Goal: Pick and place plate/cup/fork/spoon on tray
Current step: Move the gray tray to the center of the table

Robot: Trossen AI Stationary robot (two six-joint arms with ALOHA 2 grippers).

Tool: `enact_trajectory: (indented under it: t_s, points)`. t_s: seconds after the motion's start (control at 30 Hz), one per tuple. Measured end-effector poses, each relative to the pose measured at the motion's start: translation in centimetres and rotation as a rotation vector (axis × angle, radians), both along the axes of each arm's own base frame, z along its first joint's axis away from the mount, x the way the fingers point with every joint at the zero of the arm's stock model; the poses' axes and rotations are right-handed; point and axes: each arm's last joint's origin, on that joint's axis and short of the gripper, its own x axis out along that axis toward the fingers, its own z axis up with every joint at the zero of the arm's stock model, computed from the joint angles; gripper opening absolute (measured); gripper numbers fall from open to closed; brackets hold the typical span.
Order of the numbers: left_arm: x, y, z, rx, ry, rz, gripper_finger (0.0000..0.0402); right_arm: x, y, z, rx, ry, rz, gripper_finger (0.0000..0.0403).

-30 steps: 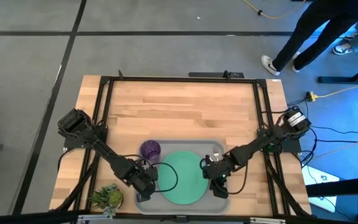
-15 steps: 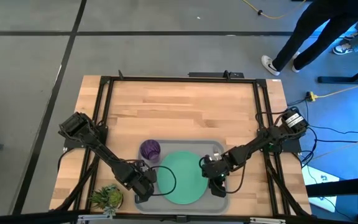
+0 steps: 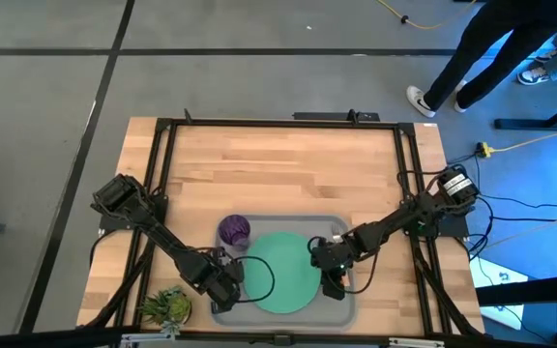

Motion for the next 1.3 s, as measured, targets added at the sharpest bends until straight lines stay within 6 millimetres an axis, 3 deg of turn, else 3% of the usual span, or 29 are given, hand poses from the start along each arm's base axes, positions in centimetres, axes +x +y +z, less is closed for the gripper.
enact_trajectory:
  t_s: [0.63, 0.87, 1.2, 1.3]
  points:
    - [1.6, 3.8, -0.1, 0.114, 0.045, 0.028, 0.0000, 0.8, -3.0, -0.2, -0.050, 0.019, 0.004, 0.0003]
    - [1.4, 3.8, 0.1, 0.102, 0.054, 0.030, 0.0000, 0.6, -3.2, 0.3, -0.018, 0.021, 0.044, 0.0003]
    - [1.2, 3.7, 1.1, 0.031, 0.052, 0.027, 0.0000, -0.7, -2.9, 3.2, 0.041, 0.024, 0.065, 0.0003]
    - [1.0, 3.4, 1.1, 0.006, 0.070, 0.014, 0.0000, -0.9, -2.5, 3.0, 0.053, 0.045, 0.069, 0.0003]
